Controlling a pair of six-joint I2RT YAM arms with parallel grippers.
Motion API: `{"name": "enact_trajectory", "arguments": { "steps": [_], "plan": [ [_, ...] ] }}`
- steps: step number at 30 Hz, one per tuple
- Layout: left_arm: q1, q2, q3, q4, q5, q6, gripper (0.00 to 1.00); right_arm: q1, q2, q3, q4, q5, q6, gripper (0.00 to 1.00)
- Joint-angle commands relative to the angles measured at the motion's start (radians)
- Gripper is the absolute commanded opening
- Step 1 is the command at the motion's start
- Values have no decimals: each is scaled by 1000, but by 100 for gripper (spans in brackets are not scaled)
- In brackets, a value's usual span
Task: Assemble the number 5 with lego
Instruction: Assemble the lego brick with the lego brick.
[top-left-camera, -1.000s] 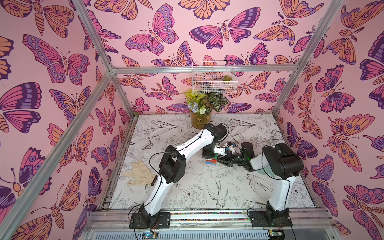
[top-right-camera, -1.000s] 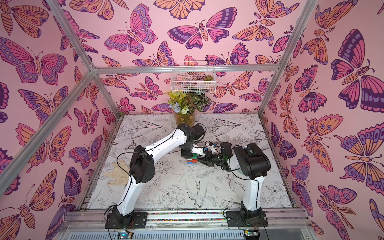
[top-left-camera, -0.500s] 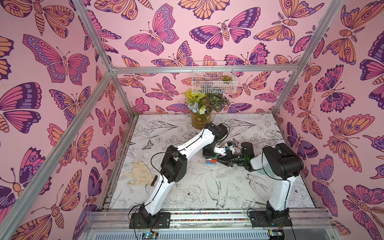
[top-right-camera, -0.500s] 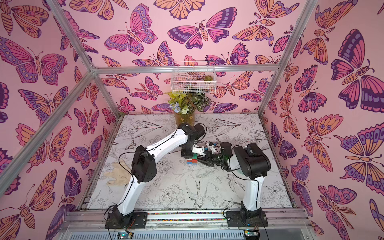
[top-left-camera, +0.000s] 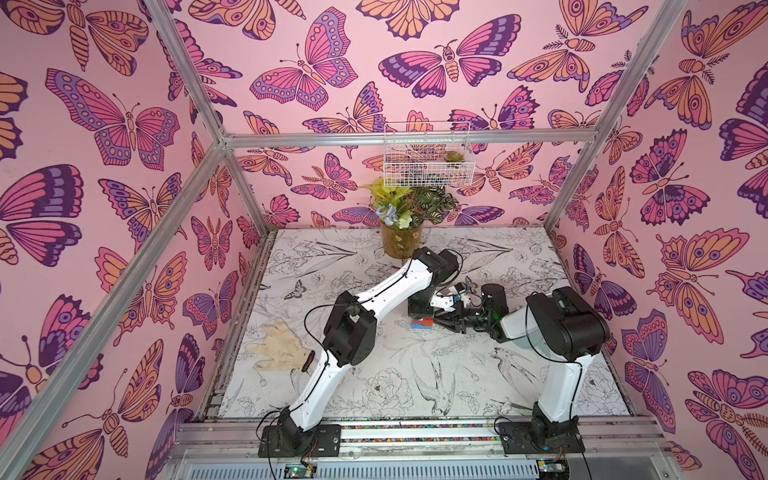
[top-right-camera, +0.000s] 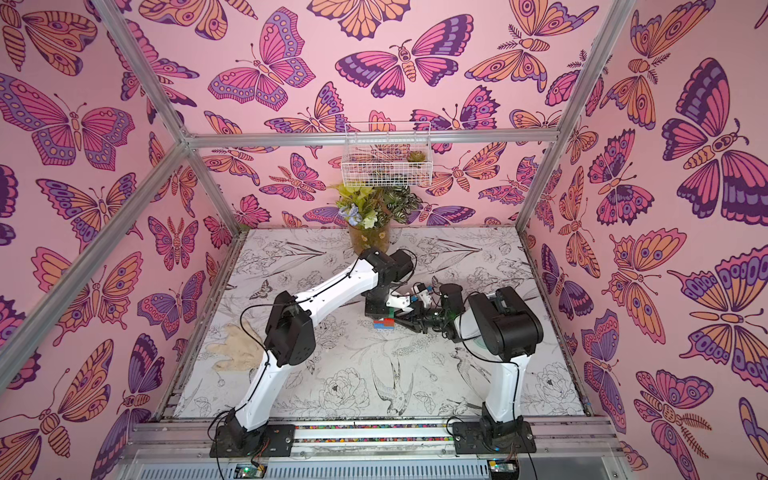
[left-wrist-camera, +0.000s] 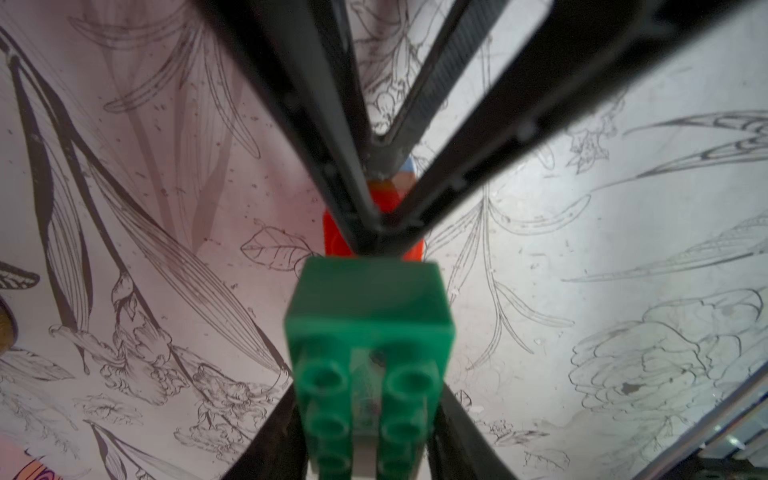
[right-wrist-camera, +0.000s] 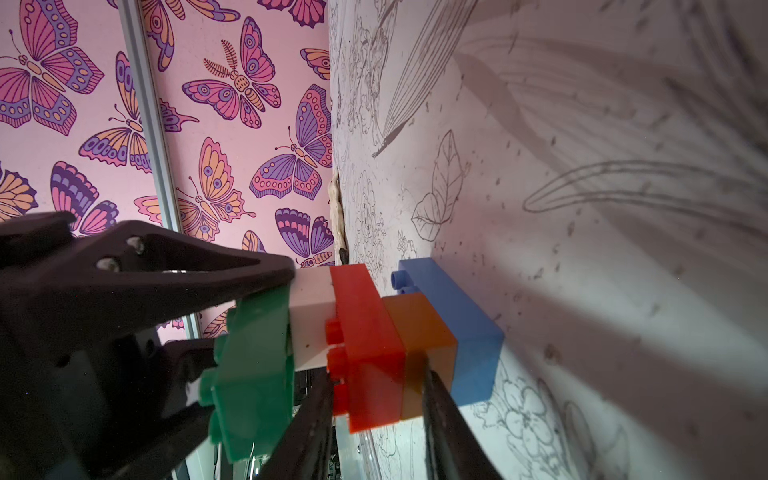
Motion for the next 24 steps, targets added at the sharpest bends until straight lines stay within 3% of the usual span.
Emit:
{"name": "enact_trajectory", "arguments": {
  "steps": [1, 2, 9, 10, 11, 12, 24],
  "plan": [
    [-17, 35, 14, 7, 32, -7, 61, 26, 10, -11, -120, 56, -28, 37],
    [-17, 34, 16, 7, 34, -7, 66, 25, 7, -11, -123, 56, -30, 36],
    [-16, 20, 16, 8, 34, -14, 71, 26, -3, -11, -140, 58, -39, 37],
    [-15, 15, 15, 9, 41, -18, 79, 26, -5, -11, -140, 57, -40, 37],
    [-12, 9, 16, 10, 47, -19, 95, 26, -6, -11, -140, 57, -40, 37],
    [-8, 4, 17, 14, 51, -22, 100, 25, -10, -13, -141, 58, -42, 38],
    [3, -43, 33, 20, 37, -15, 100, 26, -85, -13, -206, 73, -59, 43]
  ]
}}
